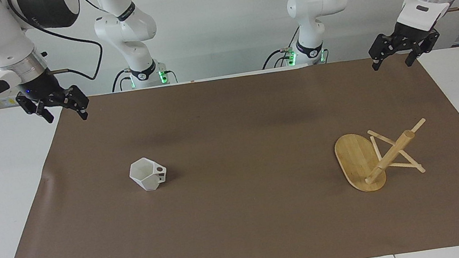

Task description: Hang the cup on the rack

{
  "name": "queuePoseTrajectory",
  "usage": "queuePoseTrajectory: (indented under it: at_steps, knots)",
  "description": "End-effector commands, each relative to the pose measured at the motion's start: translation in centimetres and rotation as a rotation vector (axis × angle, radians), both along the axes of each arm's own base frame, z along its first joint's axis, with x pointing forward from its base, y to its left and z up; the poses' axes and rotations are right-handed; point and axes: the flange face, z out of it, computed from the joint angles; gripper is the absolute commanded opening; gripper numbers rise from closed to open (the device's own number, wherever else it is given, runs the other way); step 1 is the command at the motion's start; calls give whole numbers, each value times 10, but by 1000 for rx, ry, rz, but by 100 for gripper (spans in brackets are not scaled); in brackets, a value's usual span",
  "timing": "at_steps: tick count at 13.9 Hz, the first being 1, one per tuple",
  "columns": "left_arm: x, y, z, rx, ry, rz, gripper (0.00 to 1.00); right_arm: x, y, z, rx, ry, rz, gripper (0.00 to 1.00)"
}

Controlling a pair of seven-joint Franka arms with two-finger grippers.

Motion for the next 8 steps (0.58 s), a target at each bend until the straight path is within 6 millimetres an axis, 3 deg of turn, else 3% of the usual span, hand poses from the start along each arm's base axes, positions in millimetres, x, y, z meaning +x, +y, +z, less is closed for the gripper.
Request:
queuePoseTrajectory:
  at_steps: [1,8]
  knots:
    - [-7,4,1,1,6,1,100,-8,-1,1,-11,-3,-18,100]
    - [-7,4,1,1,6,1,100,-7,-1,0,-12,-9,-21,100]
